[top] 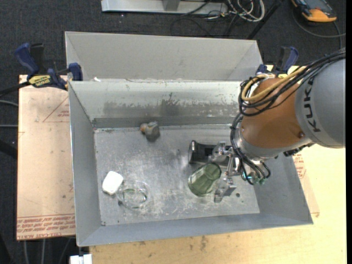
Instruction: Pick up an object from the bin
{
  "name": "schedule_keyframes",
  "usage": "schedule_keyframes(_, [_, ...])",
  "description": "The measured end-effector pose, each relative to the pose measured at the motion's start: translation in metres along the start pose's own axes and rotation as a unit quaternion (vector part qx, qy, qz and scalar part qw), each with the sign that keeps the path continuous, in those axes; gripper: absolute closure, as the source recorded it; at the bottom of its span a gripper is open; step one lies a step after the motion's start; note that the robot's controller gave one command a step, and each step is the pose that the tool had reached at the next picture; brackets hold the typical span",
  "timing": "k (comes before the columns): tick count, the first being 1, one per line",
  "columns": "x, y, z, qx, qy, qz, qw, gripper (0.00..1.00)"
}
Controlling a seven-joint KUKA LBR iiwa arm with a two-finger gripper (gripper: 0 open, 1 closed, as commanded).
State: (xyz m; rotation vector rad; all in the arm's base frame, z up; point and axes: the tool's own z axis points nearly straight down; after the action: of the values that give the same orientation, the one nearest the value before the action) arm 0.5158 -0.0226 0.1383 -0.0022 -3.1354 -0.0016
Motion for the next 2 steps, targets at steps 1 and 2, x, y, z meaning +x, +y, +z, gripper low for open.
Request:
schedule_keyframes(1, [-0.002,0.000,-0.004,0.000,-0.0033,0.000,1.0000,0.00])
schedule_keyframes(2, [-0.010,-0.001,0.040,0.001,-0.0089,-0.140,0.9901,0.00])
